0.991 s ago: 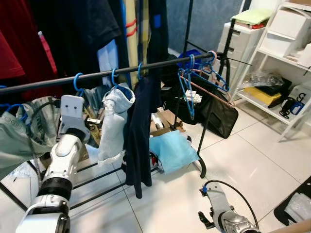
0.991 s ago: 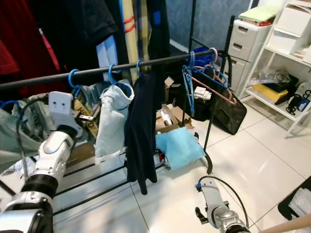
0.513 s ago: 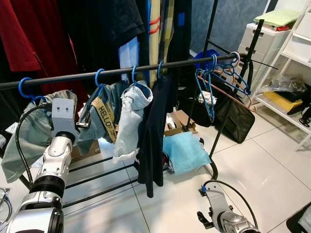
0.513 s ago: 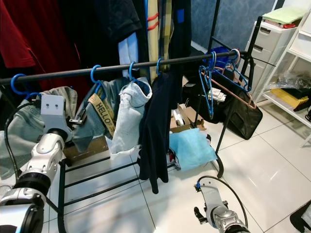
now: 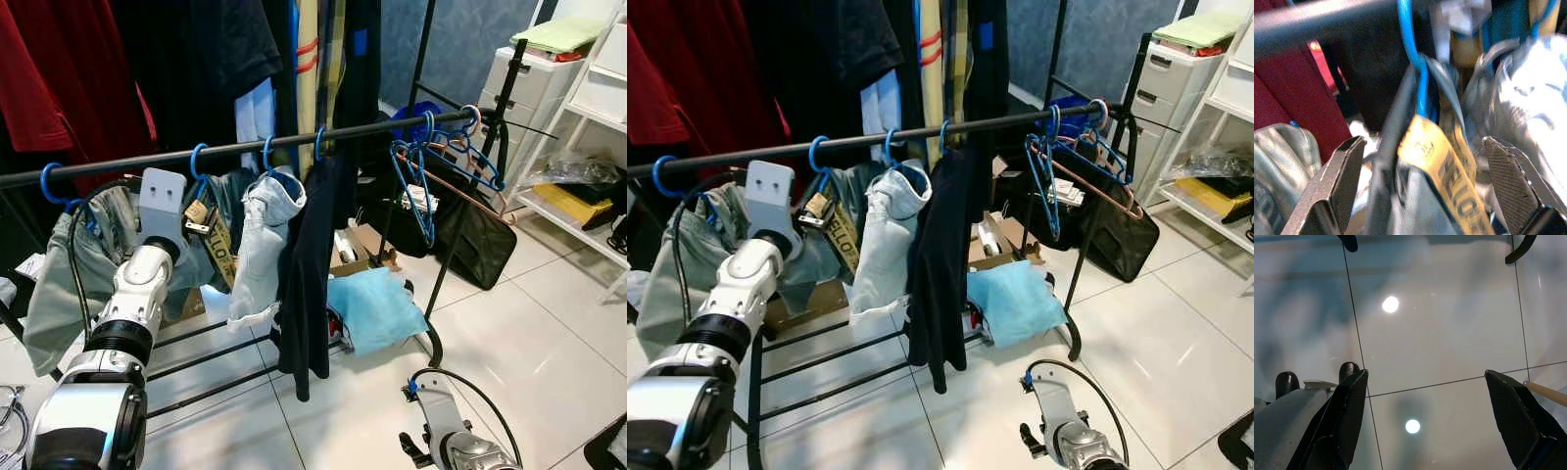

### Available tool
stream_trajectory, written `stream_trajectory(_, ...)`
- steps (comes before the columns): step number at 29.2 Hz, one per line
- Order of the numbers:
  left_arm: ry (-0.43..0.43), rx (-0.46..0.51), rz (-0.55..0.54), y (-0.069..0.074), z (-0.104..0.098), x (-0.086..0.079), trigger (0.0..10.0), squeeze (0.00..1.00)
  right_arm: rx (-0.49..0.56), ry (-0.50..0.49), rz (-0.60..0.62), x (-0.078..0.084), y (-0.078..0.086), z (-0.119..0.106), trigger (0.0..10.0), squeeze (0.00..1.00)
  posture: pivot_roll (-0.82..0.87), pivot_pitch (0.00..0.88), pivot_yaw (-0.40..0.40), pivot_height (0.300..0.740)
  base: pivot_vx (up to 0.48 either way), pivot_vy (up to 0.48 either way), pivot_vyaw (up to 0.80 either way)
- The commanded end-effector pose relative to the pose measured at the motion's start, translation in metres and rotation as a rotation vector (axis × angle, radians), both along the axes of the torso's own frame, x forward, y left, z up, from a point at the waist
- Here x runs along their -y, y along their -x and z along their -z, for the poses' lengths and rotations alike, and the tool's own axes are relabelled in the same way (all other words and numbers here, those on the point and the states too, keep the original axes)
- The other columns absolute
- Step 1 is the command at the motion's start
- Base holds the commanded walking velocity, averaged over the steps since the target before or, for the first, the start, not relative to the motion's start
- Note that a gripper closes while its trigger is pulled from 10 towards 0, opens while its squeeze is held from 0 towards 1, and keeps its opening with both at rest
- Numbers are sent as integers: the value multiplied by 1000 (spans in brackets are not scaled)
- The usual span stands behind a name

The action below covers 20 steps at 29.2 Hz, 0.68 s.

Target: Hang hanger

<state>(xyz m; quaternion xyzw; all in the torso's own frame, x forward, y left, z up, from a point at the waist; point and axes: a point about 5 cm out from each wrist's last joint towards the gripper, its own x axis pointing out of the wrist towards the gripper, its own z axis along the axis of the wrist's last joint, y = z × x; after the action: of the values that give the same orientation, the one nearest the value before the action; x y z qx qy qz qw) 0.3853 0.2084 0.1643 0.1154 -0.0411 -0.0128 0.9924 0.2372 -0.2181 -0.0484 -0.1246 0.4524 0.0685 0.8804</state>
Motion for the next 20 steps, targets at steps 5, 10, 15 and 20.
stream_trajectory(5, -90, -113, -64, 3, 18, -8, 10000, 0, 3, 2, -10, -2, 2, 1, 10000, 0, -95, 3, 9, 740, 0, 0, 0)
stream_trajectory(10, -96, -130, -74, 3, 21, -7, 10000, 0, 4, 3, -8, -2, 2, 1, 10000, 0, -99, 5, 10, 740, 0, 0, 0)
stream_trajectory(15, -101, -147, -94, 3, 24, -8, 7020, 0, 5, 4, -7, -2, 2, 1, 10000, 0, -101, 6, 12, 740, 0, 0, 0)
stream_trajectory(20, -136, -169, -104, 5, 30, -10, 4392, 0, 7, 3, -5, -2, 1, 1, 10000, 0, -104, 8, 13, 740, 0, 0, 0)
